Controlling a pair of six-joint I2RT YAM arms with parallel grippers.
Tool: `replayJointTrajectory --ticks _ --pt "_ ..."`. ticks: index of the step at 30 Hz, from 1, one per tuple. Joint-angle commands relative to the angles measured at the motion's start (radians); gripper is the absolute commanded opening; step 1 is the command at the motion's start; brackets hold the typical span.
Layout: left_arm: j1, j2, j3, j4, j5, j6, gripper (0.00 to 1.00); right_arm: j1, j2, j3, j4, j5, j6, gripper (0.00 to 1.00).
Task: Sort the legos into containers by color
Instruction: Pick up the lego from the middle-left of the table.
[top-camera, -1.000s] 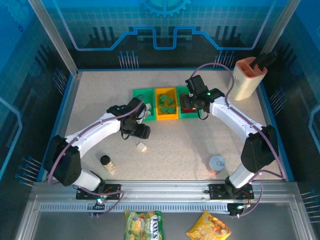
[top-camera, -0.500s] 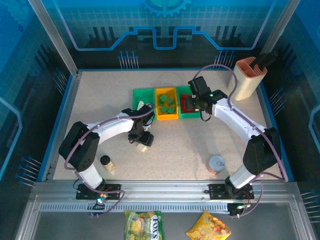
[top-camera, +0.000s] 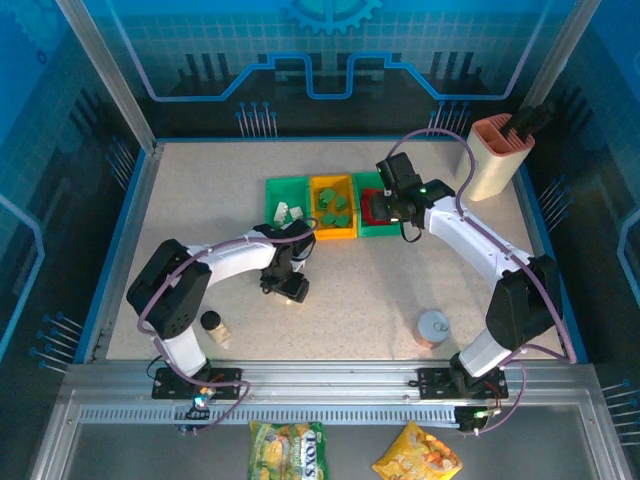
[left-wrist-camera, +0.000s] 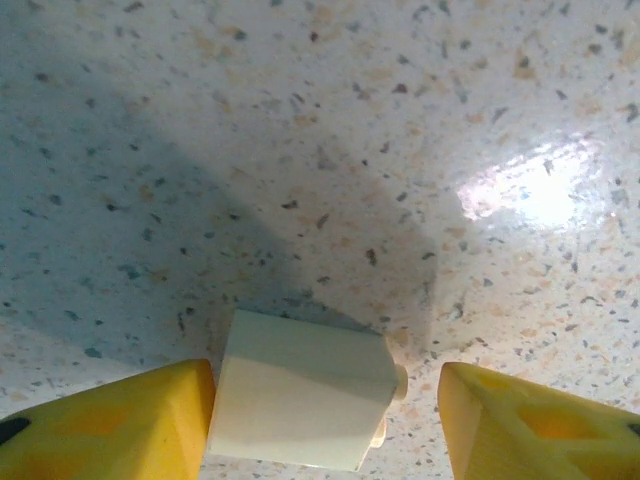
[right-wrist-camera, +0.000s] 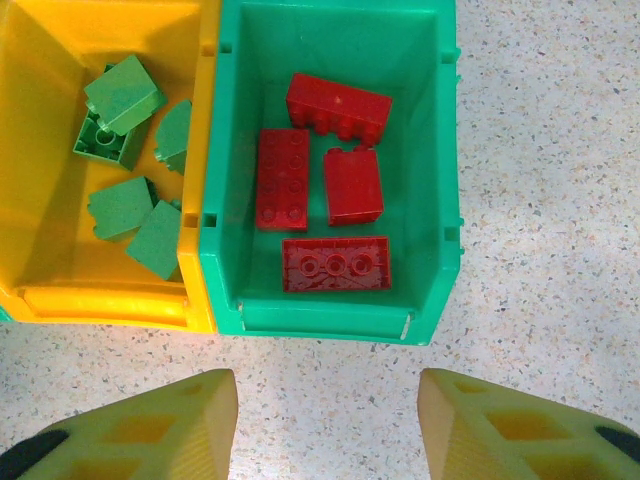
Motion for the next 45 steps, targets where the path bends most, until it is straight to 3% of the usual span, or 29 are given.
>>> replayJointTrajectory --ticks 1,12,28,45 --pt "-0.017 -0.002 -0.020 -0.019 0.014 -0.028 0.59 -0.013 -0.030 -0.012 -0.003 -0.002 -0.008 0.51" --pt "-0.035 0.010 -0.036 -0.018 -0.004 -0.057 0.53 -0.013 -0.030 -0.030 0.000 0.001 -0.011 0.50" --pt "-0.036 0.056 -0.026 -0.007 -0.014 -0.056 0.52 -0.013 -0.025 -0.028 -0.011 0.007 -0.009 0.50" --pt "-0.033 -0.002 0.044 -0.037 -0.088 -0.067 0.45 -0.014 -0.042 -0.030 -0.027 0.028 -0.026 0.50"
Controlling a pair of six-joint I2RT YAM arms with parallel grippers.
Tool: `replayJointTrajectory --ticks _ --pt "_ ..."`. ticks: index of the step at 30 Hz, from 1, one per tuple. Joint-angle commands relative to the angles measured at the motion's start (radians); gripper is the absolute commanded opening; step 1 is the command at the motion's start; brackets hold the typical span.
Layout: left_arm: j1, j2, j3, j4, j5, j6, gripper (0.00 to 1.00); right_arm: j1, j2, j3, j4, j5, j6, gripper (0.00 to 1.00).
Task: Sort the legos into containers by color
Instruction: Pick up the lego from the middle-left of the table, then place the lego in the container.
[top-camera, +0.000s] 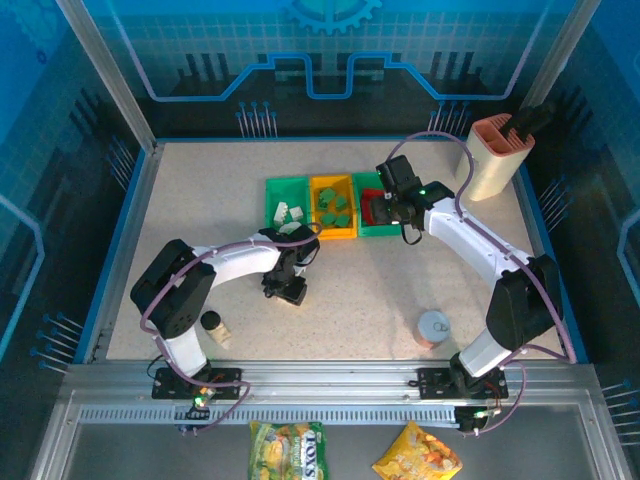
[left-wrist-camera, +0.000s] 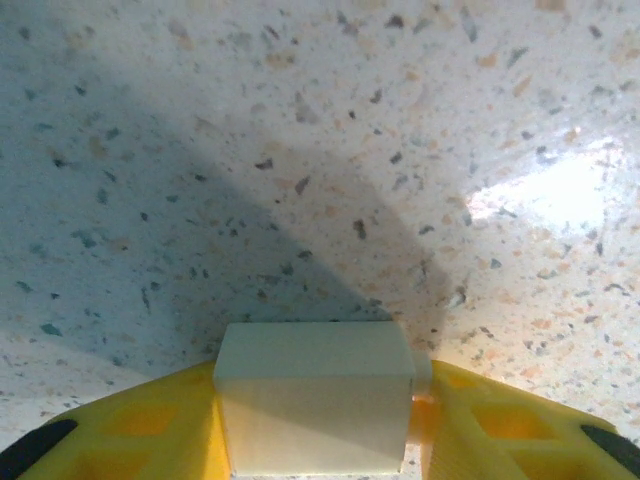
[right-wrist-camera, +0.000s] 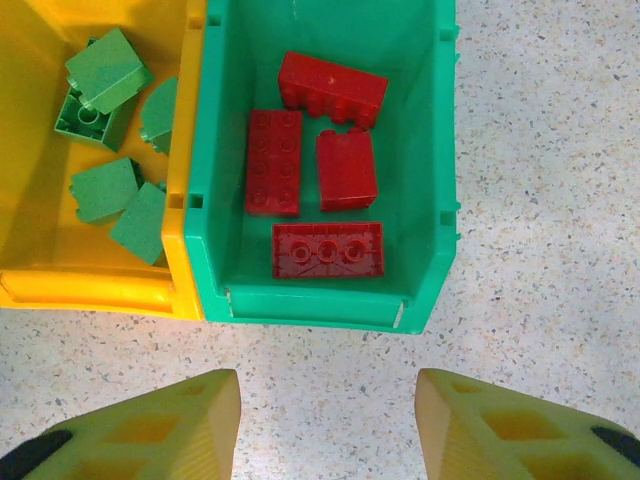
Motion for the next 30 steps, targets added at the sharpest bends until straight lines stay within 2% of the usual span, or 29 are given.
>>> replayJointTrajectory --ticks 1,9,18,30 --pt "0.001 -0.018 0.056 -0.026 -0.052 -0.016 0.45 -0.013 -0.041 -0.012 -0.025 0.023 -0.011 0.50" --pt "0.048 -0.003 0.194 -0.048 -0.073 -0.003 0.45 -0.015 -0.079 -0.044 -0.038 0.039 -0.016 0.50" --pt "0.146 0.059 0.388 -0.081 -0.098 0.029 0.45 -0.031 -0.153 -0.095 -0.067 0.070 -0.029 0.50" --pt "0.259 0.249 0.690 -0.082 -0.085 0.045 0.46 -0.092 -0.267 -0.161 -0.109 0.074 -0.053 0.51"
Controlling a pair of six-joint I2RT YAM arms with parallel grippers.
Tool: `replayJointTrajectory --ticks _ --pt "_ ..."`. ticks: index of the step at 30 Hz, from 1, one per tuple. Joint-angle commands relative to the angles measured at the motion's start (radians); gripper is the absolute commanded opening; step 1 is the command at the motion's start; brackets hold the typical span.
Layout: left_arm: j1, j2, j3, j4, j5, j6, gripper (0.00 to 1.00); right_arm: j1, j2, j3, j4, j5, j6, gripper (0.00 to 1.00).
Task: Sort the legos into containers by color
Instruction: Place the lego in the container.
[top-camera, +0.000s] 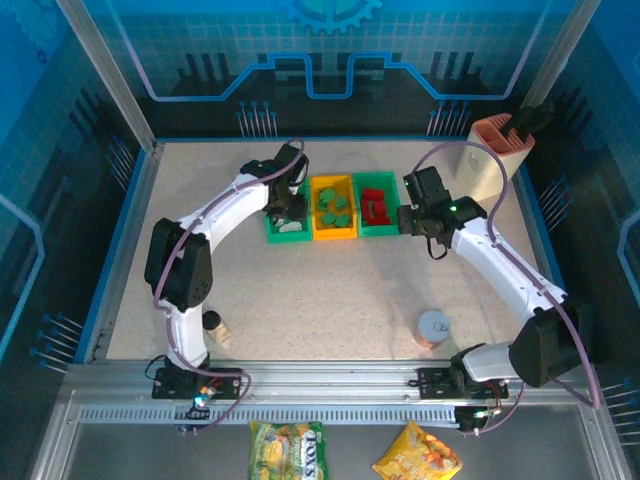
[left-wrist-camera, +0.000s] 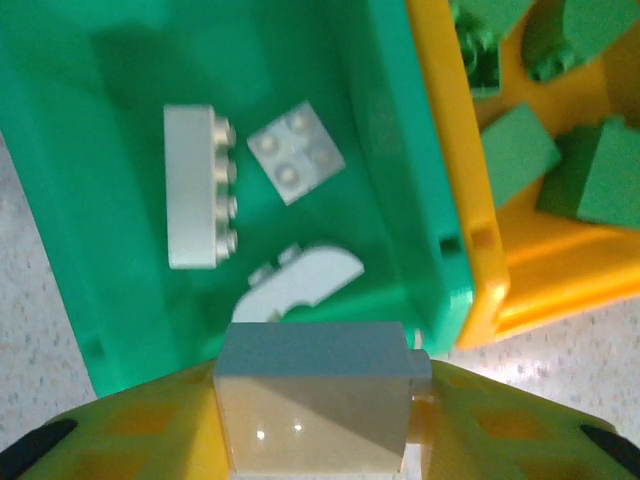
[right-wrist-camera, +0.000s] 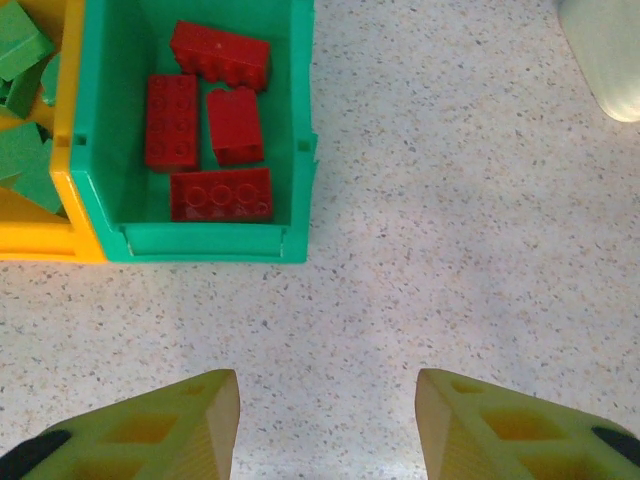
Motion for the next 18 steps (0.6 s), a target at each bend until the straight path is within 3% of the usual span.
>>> replayJointTrajectory --ticks 1,18 --pt "0.022 0.069 0.090 -0.021 -0.003 0.013 0.46 -0.026 -0.045 -0.022 -0.037 0.019 -0.020 0.51" --pt "0.110 0.311 0.314 0.048 0.051 -0.049 0.48 -0.090 -0.143 -0.077 -0.071 0.007 -0.041 0.51"
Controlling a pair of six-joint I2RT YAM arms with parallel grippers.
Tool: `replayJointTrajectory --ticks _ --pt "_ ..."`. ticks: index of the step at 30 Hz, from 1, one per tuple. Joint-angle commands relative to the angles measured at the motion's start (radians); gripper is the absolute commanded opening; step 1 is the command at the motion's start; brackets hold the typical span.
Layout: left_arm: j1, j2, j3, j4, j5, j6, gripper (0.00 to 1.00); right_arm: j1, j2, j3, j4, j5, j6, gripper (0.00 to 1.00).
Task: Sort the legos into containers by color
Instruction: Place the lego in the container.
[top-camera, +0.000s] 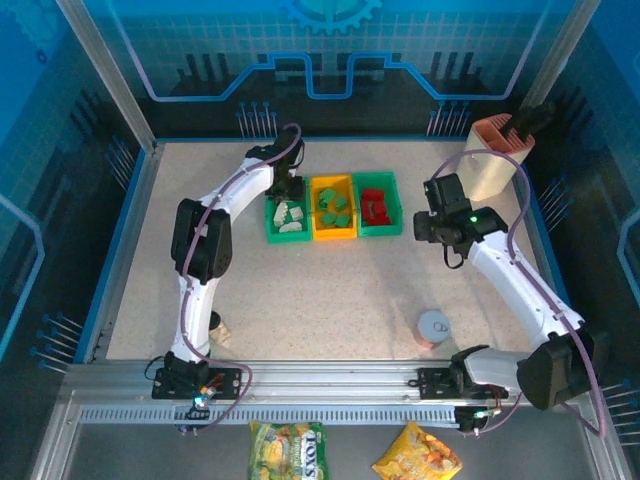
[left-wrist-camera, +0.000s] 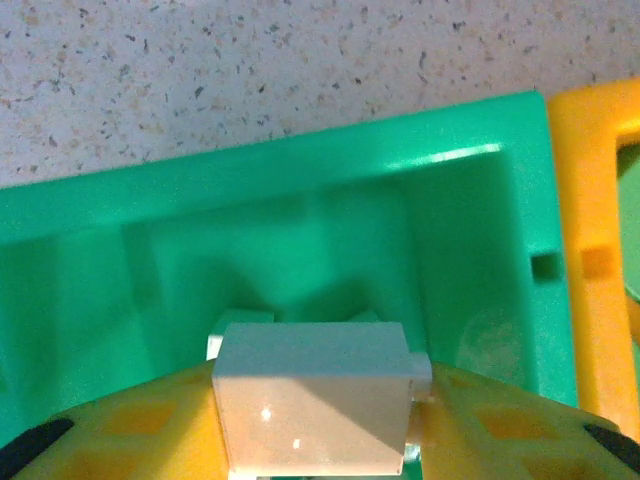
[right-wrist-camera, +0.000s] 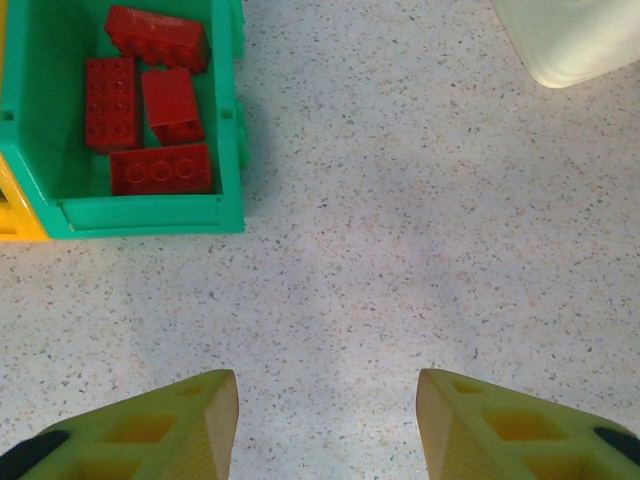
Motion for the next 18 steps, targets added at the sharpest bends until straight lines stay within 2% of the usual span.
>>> replayJointTrajectory --ticks 1,9,14,18 --pt "0.015 0.027 0.042 0.026 0.039 -0.034 0.50 -0.019 -0.029 -0.016 -0.029 0.006 -0.015 0.51" --pt "0.015 -0.002 0.020 0.061 0.062 -0.051 0.54 -0.030 -0.049 -0.007 -0.034 0.010 -0.035 0.52" --pt "0.015 -0.058 -0.033 0.087 0.062 -0.054 0.54 -0.054 -0.037 -0.007 -0.026 0.015 -0.065 0.57" --pt "0.015 -0.122 -0.087 0.110 0.054 -0.048 0.56 -0.082 -0.039 -0.044 0.027 -0.011 -0.096 0.64"
